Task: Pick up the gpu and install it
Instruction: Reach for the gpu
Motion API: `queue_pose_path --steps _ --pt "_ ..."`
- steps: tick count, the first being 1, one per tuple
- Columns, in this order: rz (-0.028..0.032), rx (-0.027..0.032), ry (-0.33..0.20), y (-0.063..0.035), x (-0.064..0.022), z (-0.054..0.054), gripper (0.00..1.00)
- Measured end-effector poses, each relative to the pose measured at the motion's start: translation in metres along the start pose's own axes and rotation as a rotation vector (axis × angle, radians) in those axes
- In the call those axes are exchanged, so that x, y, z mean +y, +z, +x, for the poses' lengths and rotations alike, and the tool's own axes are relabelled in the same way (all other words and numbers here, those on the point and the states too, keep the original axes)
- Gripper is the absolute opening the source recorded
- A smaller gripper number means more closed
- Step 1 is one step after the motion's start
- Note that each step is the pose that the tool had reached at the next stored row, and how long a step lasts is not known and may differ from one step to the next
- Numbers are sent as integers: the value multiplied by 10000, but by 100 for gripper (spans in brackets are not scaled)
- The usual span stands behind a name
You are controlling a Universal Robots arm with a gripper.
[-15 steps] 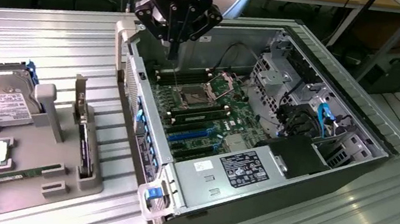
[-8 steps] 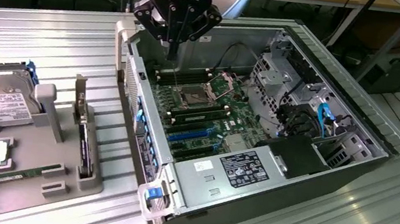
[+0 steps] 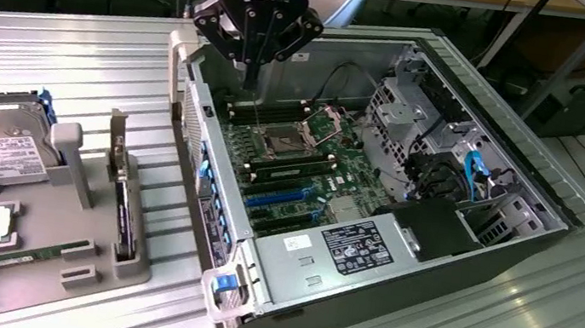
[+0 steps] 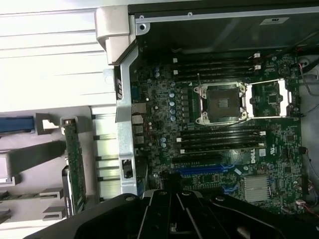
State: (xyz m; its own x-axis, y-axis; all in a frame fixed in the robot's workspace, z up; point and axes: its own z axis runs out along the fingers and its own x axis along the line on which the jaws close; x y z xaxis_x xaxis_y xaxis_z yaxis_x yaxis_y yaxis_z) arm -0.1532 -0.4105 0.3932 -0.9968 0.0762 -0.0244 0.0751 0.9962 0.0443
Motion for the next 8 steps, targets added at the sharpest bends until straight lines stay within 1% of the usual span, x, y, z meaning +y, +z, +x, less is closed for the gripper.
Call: queue_pose_path --steps 8 --pt "0 -1 -1 -1 -20 15 11"
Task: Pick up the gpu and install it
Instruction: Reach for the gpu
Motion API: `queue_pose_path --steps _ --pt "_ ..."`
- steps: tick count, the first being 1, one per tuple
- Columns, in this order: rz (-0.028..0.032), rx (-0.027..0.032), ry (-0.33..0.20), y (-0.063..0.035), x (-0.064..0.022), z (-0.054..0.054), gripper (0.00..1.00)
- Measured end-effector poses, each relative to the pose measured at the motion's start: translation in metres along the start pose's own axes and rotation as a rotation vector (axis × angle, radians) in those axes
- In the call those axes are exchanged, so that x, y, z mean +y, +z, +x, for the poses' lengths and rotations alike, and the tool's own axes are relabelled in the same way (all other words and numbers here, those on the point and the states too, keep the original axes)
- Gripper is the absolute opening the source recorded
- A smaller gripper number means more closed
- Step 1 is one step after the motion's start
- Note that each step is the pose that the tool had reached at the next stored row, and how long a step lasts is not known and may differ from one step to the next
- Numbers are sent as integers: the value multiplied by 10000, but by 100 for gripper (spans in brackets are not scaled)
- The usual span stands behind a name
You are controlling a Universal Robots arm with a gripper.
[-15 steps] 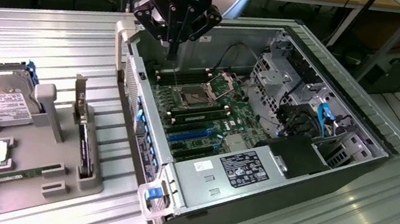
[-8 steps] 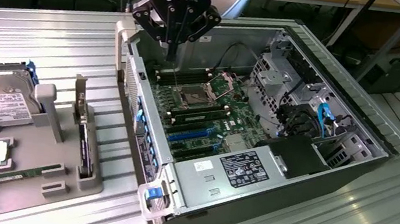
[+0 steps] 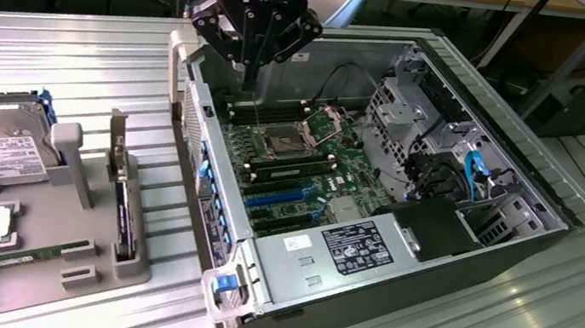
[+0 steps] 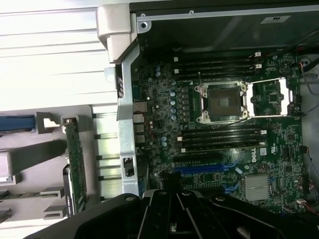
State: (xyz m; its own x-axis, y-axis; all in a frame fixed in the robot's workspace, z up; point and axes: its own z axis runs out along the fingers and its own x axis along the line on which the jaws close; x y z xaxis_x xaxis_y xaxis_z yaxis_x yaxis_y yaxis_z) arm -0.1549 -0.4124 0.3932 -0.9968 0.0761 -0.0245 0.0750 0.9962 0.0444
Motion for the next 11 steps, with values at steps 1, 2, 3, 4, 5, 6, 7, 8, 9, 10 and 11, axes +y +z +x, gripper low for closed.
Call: queue_pose_path --steps 1,2,3,4,5,6,7,8,9,10,11 --pt "0 0 0 0 -2 2 11" --pt "0 0 0 0 -5 3 11" --pt "0 0 0 0 -6 4 11" --pt "-1 0 0 0 -8 6 11" --pt "0 0 0 0 -10 8 11" --pt "0 1 0 -1 -12 9 11" --pt "0 0 0 -1 -14 11 11" --pt "-1 0 0 -1 -17 12 11" --pt "0 0 1 -1 -19 14 11" --pt "0 0 0 -1 -21 15 11" --pt "0 0 0 -1 -23 17 11"
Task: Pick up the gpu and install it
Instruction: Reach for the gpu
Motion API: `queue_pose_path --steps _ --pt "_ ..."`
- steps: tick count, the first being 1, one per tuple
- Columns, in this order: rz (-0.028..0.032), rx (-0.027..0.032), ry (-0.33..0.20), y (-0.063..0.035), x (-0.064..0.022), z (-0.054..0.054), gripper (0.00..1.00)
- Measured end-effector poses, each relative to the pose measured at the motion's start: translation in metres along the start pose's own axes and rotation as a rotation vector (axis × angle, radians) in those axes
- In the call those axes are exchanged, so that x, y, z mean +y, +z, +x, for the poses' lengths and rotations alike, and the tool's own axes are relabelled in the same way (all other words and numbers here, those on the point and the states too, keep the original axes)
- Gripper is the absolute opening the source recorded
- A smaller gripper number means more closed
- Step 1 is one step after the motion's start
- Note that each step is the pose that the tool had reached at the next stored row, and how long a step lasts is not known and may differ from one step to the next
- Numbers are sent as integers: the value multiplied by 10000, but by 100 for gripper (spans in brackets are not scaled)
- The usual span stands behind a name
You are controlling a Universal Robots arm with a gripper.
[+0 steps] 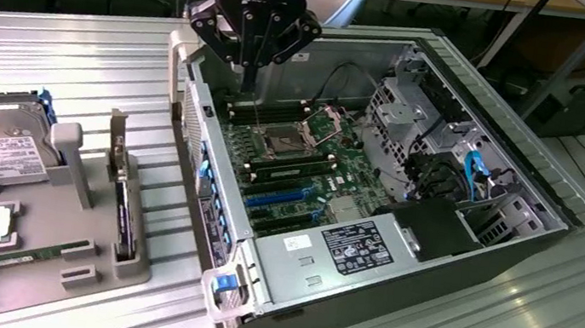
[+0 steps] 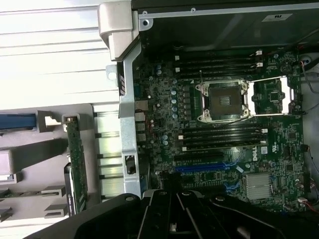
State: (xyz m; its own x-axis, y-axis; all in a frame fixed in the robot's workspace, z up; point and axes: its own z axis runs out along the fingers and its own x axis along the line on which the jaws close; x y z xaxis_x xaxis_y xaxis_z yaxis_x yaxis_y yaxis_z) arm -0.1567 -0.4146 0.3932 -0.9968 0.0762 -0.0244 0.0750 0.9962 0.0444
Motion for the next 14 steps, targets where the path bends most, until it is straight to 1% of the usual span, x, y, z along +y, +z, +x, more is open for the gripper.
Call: queue_pose_path --steps 14 --pt "0 0 1 -2 -34 23 11"
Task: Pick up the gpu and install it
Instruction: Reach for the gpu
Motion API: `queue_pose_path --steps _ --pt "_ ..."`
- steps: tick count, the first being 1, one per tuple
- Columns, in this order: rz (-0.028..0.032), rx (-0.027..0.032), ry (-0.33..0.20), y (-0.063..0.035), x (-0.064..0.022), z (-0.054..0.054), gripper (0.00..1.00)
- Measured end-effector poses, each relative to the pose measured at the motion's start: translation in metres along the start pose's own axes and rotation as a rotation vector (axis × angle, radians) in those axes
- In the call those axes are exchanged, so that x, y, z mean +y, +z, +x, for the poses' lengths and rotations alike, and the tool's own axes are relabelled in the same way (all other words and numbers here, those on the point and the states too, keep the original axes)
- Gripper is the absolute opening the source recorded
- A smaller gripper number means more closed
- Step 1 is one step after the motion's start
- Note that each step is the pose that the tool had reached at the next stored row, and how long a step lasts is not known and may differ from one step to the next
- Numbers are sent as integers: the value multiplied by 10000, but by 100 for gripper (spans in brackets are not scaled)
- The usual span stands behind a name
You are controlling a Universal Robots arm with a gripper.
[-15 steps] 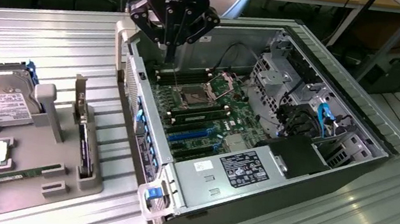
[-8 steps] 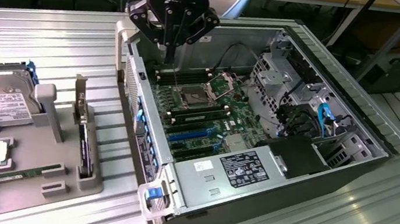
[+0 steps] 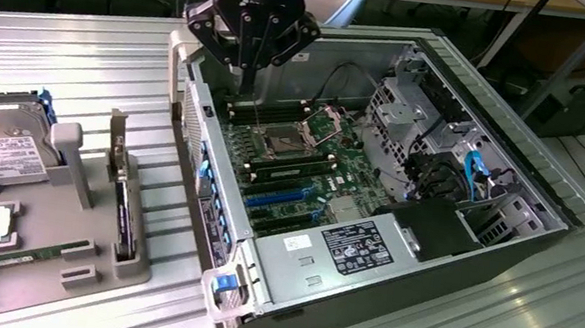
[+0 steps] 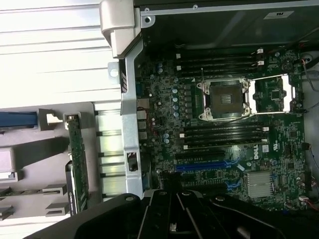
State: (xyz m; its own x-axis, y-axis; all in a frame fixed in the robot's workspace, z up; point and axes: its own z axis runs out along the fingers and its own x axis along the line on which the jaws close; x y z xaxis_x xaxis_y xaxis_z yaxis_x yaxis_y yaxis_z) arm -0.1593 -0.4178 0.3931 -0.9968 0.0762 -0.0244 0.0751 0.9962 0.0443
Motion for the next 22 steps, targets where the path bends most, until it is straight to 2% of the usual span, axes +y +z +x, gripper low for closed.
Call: queue_pose_path --steps 7,22 --pt "0 0 -1 -2 -28 29 11" --pt "-1 1 -29 -8 -75 187 11"
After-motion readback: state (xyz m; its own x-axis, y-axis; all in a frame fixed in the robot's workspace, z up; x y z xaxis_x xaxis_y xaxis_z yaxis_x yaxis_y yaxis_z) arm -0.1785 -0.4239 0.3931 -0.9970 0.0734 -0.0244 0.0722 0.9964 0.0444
